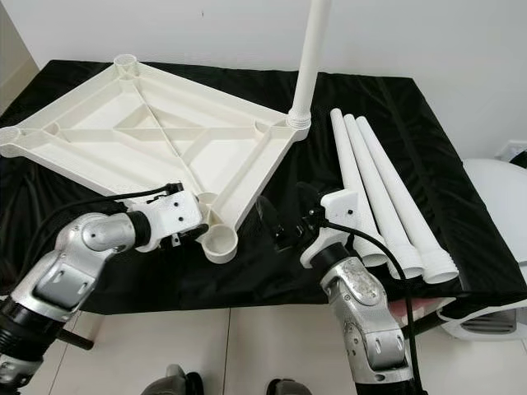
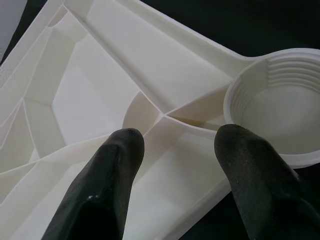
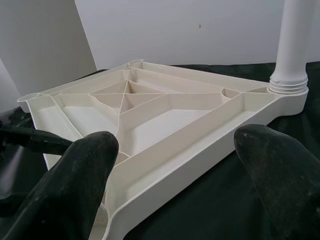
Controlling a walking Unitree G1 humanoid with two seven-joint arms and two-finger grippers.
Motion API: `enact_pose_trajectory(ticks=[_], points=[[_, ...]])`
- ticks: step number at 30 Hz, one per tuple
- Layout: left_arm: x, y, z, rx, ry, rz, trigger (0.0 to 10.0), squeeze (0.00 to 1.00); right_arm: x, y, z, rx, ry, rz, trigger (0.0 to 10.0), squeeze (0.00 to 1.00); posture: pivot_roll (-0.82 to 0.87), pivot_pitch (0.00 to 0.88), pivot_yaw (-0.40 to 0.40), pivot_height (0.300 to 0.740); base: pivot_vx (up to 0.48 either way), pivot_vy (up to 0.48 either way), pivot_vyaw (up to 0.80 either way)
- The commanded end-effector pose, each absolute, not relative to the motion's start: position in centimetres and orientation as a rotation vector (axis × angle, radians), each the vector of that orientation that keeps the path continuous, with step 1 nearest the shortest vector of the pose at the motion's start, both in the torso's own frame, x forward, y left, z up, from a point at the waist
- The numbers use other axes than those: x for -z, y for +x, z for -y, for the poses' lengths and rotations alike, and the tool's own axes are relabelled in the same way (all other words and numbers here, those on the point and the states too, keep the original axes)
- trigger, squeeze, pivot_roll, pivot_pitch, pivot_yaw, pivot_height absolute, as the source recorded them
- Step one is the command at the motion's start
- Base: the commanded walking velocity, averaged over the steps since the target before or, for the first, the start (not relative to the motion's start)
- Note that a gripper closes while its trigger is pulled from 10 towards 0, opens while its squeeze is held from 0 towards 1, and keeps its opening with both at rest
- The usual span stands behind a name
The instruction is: Building children table
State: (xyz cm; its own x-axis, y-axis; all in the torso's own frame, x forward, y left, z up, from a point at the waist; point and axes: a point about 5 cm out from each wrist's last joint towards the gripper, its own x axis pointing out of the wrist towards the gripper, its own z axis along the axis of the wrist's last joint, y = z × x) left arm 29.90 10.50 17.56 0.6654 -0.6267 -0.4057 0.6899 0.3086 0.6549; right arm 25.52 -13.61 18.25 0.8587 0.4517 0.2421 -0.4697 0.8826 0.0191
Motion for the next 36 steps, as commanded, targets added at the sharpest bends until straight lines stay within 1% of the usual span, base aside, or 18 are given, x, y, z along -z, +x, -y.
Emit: enact_pose_trajectory(ticks=[1,6,13,21,22,24,27,31,32,36], points=[[-15.6,29.9,-10.1,0.884,0.915,-0.160,10.0,0.00,-18.3,25.3,13.7,-0.471,0.075,0.241,10.0,0.00,-0.09,0.127,0.027,0.740,0.000,0.000,0.00],[-15.4,30.6,-9.3,0.858,0.910,-0.159,10.0,0.00,-18.5,25.2,13.8,-0.454,0.078,0.250,10.0,0.00,-0.10,0.128,0.029,0.740,0.000,0.000,0.00],[-14.9,30.5,-7.9,0.869,0.883,-0.142,10.0,0.00,-18.8,25.2,14.2,-0.435,0.078,0.261,10.0,0.00,-0.11,0.133,0.027,0.740,0.000,0.000,0.00],[-14.9,30.7,-6.9,0.866,0.864,-0.126,10.0,0.00,-19.0,25.2,14.3,-0.425,0.083,0.271,10.0,0.00,-0.11,0.134,0.026,0.740,0.000,0.000,0.00],[-15.1,30.5,-6.0,0.877,0.841,-0.110,10.0,0.00,-19.1,25.3,14.3,-0.421,0.089,0.278,10.0,0.00,-0.11,0.132,0.021,0.740,0.000,0.000,0.00],[-15.1,30.5,-5.8,0.880,0.838,-0.104,10.0,0.00,-19.2,25.4,14.3,-0.420,0.092,0.281,10.0,0.00,-0.11,0.132,0.020,0.740,0.000,0.000,0.00],[-15.5,30.3,-5.9,0.889,0.840,-0.088,10.0,0.00,-19.2,25.5,14.3,-0.417,0.091,0.282,10.0,0.00,-0.11,0.130,0.018,0.740,0.000,0.000,0.00],[-17.5,30.3,-7.3,0.888,0.825,-0.028,10.0,0.00,-19.1,26.1,14.7,-0.402,0.085,0.285,10.0,0.00,-0.08,0.121,0.007,0.740,0.000,0.000,0.00],[-17.5,30.3,-7.3,0.888,0.825,-0.028,10.0,0.00,-19.1,26.1,14.7,-0.402,0.085,0.285,10.0,0.00,-0.08,0.121,0.007,0.740,0.000,0.000,0.00],[-20.0,30.2,-8.3,0.872,0.747,0.047,10.0,0.00,-19.4,27.3,15.2,-0.381,0.081,0.296,10.0,0.00,-0.06,0.113,-0.009,0.740,0.000,0.000,0.00]])
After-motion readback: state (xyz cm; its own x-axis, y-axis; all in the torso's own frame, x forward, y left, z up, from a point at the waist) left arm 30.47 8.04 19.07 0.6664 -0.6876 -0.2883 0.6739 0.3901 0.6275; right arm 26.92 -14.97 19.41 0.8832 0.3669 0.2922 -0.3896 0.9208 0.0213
